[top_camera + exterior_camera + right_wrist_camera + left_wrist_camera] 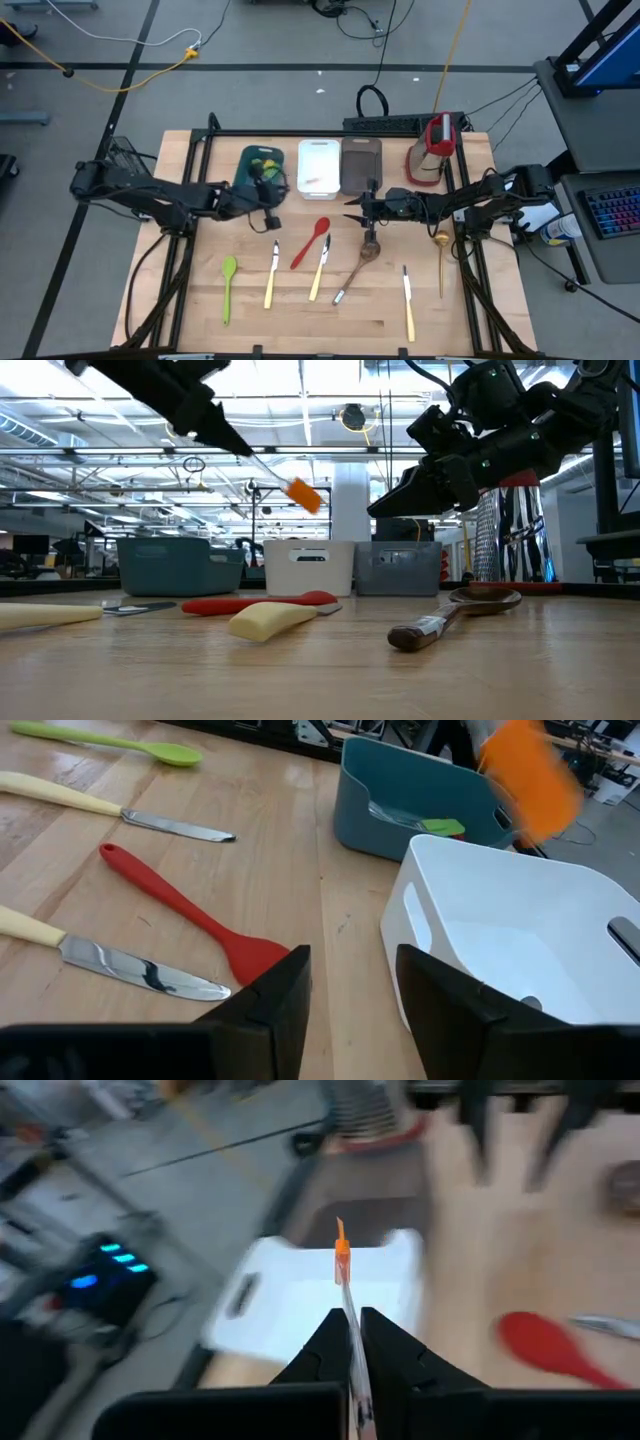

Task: Pick & Place Kitchen Items
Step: Put the orange spatula into the blue bin

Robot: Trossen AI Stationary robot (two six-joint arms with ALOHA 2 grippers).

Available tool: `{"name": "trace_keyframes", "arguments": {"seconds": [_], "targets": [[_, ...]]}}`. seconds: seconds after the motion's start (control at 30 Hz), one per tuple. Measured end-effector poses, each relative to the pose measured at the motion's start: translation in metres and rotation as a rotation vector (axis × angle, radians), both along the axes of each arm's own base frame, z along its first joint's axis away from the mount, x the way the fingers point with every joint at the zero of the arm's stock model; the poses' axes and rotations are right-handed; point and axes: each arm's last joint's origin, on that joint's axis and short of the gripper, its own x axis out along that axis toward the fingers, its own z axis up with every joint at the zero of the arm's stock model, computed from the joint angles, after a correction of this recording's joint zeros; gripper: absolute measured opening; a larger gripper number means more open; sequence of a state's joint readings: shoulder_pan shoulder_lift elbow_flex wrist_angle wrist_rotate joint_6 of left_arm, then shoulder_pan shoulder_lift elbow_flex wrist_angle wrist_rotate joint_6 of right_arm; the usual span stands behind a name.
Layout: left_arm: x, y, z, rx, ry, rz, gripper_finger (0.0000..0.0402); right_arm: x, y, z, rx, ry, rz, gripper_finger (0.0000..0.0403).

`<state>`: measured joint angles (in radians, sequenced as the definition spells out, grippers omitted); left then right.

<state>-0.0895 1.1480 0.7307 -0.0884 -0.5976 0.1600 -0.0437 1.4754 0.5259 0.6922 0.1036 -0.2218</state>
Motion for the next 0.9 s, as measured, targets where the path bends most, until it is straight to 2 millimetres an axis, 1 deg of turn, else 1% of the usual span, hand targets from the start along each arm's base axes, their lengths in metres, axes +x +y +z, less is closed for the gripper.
{"name": "trace_keyframes", "arguments": {"seconds": [0.2, 0.3, 0.4, 0.6, 0.73, 0.9], "targets": [[-0.027, 0.009, 0.009, 0.086, 0.066, 0.152, 0.0005, 0.0, 0.0, 0.0, 0.0, 0.0, 0.0, 0.0144], [-0.034, 0.014, 0.013, 0.1, 0.07, 0.2, 0.001, 0.0, 0.0, 0.0, 0.0, 0.0, 0.0, 0.0144], [-0.038, 0.021, 0.011, 0.105, 0.101, 0.235, 0.0006, 0.0, 0.0, 0.0, 0.0, 0.001, 0.0, 0.0144], [-0.044, 0.04, -0.002, 0.081, 0.238, 0.335, 0.0012, 0.0, 0.0, 0.0, 0.0, 0.001, 0.0, 0.014], [-0.047, 0.052, -0.014, 0.053, 0.336, 0.41, 0.0005, 0.0, 0.0, 0.0, 0.0, 0.001, 0.0, 0.014], [-0.042, 0.061, -0.027, 0.002, 0.416, 0.411, 0.0012, 0.0, 0.0, 0.0, 0.0, 0.001, 0.0, 0.0139]]}}
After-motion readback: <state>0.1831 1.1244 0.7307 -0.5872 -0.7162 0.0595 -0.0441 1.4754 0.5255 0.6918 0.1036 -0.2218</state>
